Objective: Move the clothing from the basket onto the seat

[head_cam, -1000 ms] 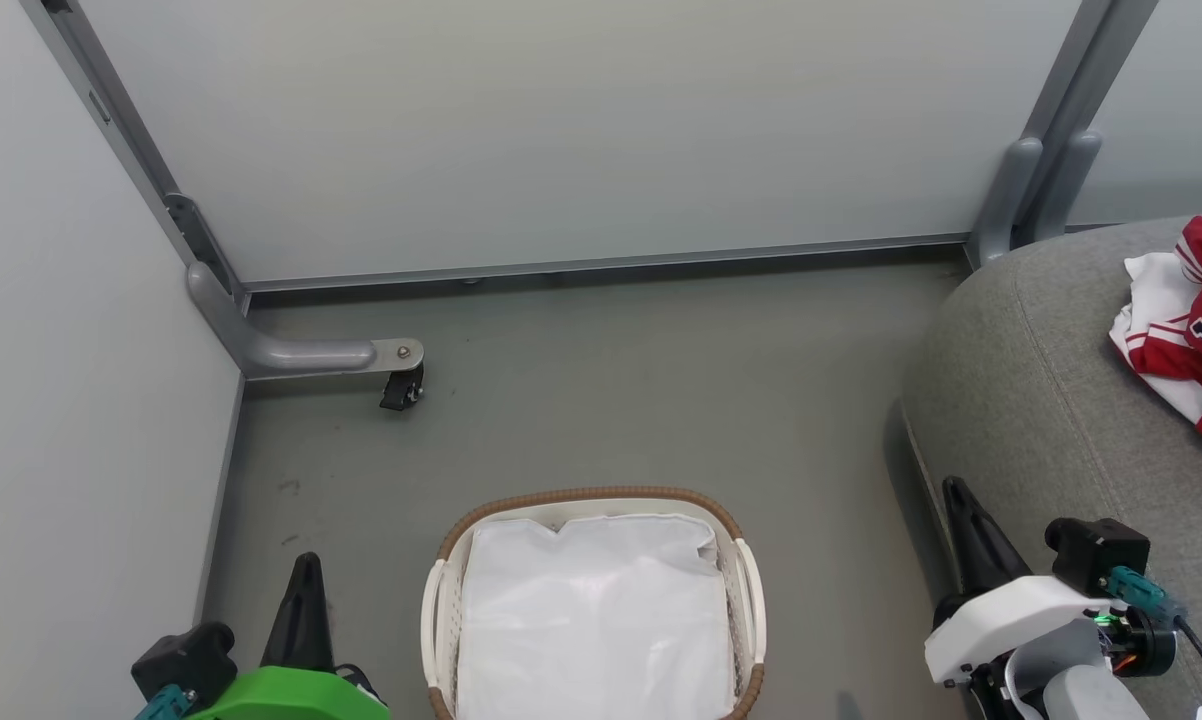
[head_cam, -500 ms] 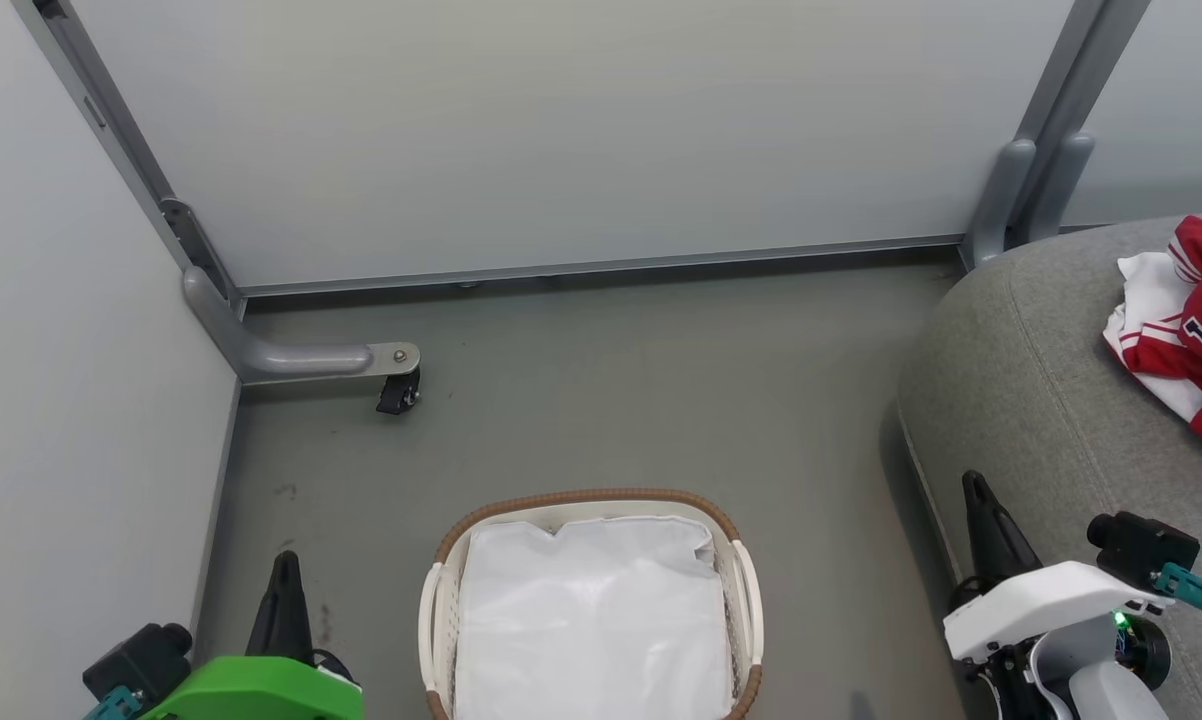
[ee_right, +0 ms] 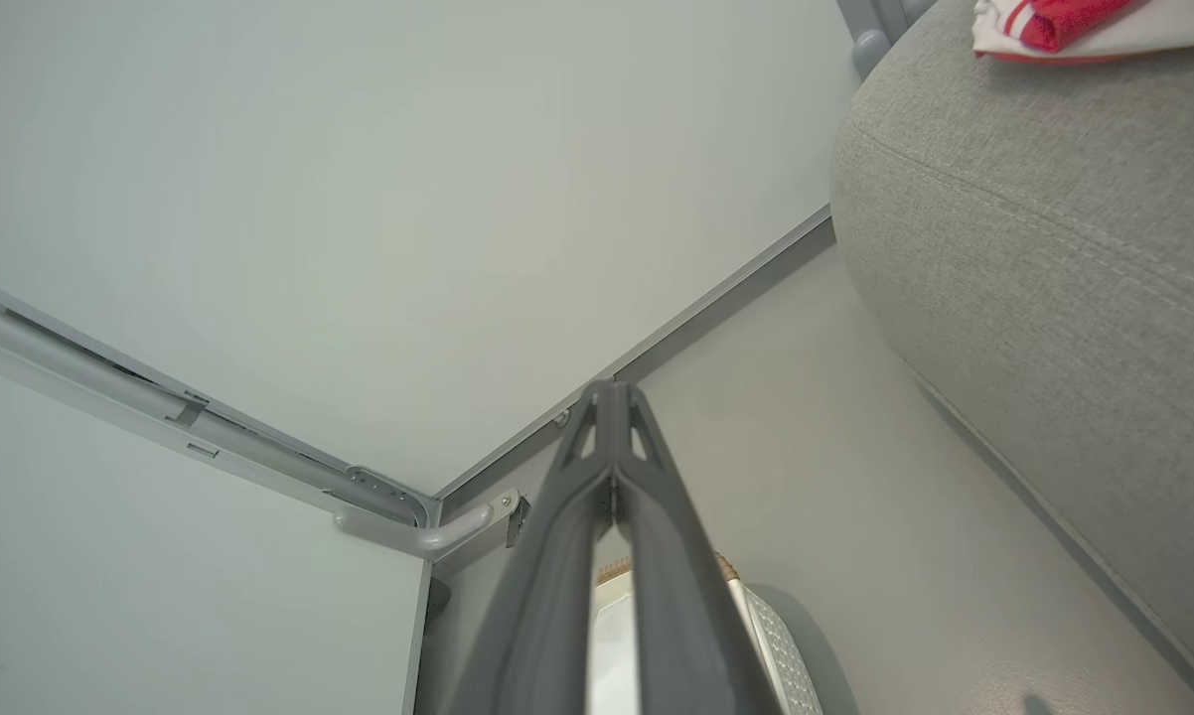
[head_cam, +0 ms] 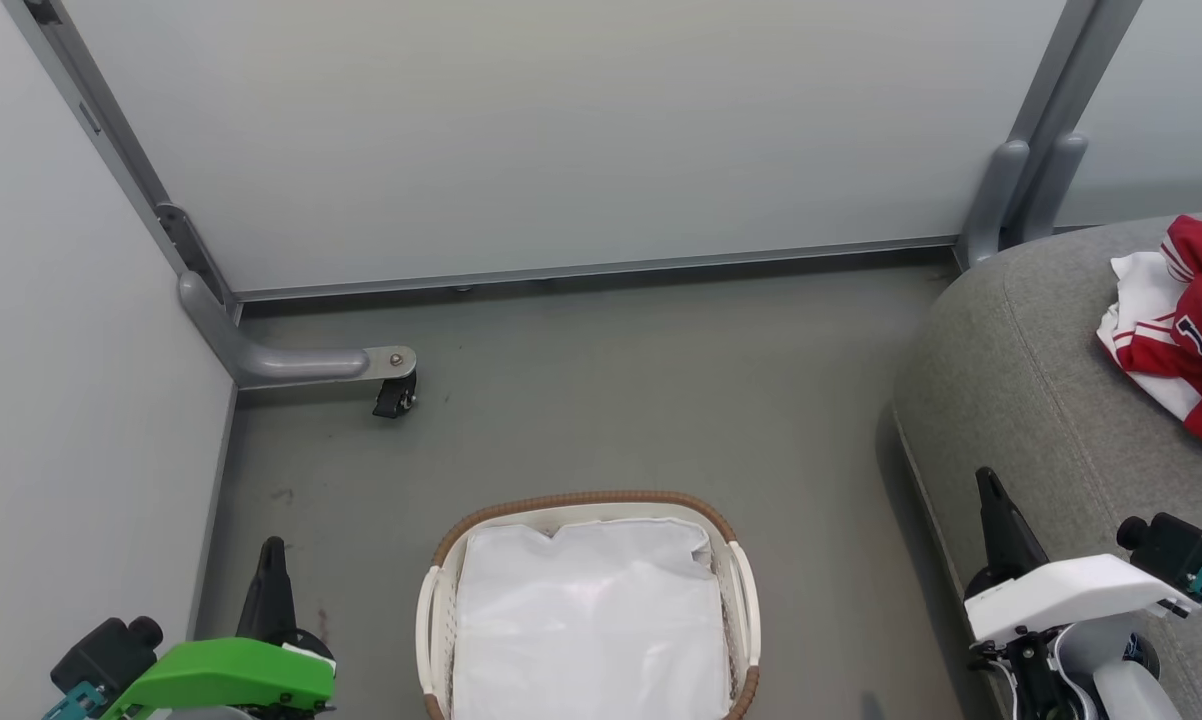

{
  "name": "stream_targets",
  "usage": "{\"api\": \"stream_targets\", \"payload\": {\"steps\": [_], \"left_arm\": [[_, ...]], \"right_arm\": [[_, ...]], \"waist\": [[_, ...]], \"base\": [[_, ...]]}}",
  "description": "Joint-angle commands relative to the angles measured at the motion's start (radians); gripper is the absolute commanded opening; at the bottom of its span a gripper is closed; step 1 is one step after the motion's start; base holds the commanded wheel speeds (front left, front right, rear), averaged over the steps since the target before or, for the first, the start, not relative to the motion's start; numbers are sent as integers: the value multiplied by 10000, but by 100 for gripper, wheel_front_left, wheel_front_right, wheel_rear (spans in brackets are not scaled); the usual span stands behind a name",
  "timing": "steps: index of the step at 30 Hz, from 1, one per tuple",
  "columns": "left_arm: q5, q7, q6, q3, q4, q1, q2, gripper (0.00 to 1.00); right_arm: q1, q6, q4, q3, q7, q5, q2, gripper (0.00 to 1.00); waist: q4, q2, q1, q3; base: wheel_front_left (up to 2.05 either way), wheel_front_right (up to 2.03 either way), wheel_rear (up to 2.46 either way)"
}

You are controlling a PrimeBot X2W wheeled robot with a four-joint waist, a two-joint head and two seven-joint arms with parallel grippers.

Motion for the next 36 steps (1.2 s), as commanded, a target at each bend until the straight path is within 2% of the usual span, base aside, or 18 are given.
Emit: {"api": "stream_targets", "payload": {"steps": [1,36], "left_arm": [[-309,73,-68,71,-141,-294,32,0],[-3703,1101,-210,649,-388,-631,48,0]], "right_arm": [[-62,-2,-180,-53,92,350,-64,0],[6,-5,-528,-394,1107,4345,-95,0]], "waist": [[-5,0,0,-4],[-153,0,0,-98]], "base": [[0,0,0],[0,0,0]]}}
